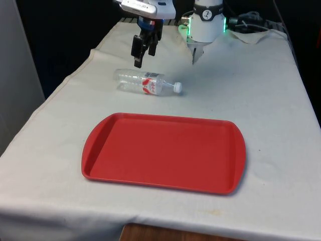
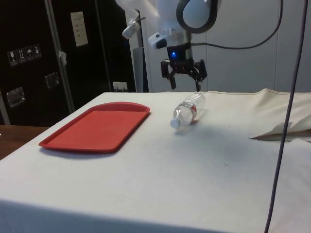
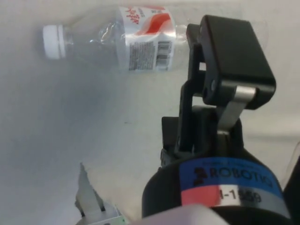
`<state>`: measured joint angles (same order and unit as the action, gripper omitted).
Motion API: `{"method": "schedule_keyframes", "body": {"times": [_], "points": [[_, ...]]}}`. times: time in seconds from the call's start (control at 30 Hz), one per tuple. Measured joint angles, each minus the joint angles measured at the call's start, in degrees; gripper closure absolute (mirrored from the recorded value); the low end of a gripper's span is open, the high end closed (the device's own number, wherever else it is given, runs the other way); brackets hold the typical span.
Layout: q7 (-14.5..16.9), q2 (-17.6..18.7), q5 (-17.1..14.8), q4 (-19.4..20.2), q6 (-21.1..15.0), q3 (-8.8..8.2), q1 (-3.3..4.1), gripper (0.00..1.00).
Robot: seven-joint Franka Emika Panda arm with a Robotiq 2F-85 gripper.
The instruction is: Place the bottle upright on the tray.
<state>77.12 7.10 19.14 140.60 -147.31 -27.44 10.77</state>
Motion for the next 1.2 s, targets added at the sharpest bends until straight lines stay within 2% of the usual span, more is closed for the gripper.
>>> {"method": "schedule_keyframes", "body": {"times": [0.67, 1.2], "points": [[-7.0, 1.3, 9.3, -1.9, 1.4, 0.0, 0.06, 0.0], [-12.5, 1.3, 16.1, -2.8, 5.3, 1.15, 0.29, 0.0]]}}
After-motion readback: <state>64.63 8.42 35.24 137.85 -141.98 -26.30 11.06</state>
